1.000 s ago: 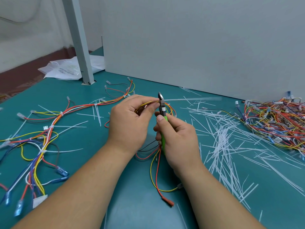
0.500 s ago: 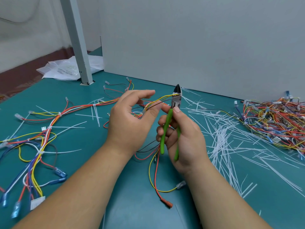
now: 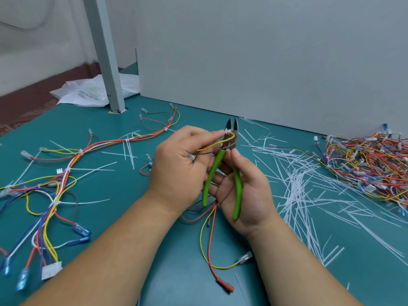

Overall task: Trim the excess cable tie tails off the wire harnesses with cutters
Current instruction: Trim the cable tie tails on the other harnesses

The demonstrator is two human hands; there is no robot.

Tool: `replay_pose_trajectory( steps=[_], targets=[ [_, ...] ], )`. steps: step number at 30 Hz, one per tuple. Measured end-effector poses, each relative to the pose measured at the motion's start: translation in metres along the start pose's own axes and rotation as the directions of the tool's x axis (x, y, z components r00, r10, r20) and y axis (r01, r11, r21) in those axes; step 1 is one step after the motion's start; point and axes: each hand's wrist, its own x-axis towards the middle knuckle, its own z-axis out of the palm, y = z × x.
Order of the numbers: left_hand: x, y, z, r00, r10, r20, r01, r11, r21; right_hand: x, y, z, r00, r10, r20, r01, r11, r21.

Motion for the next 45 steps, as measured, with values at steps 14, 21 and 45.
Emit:
replay_pose_trajectory(
  steps=[14, 21, 45],
  targets=[
    [0.002, 0.002, 0.001, 0.999, -0.002, -0.051, 0.006, 0.997, 0.073, 0.003, 0.005, -0.004, 0.996, -0.076, -0.051, 0.068, 0.986, -0.150],
    [0.001, 0.005, 0.000, 0.996, -0.030, -0.088, 0.033, 0.999, 0.040, 0.002, 0.006, -0.001, 0.994, -0.088, -0.060, 0.075, 0.979, -0.189],
    [0.003, 0.004, -0.001, 0.992, -0.094, -0.080, 0.103, 0.987, 0.120, -0.007, 0.000, 0.015, 0.938, -0.312, -0.149, 0.163, 0.779, -0.605]
  ],
)
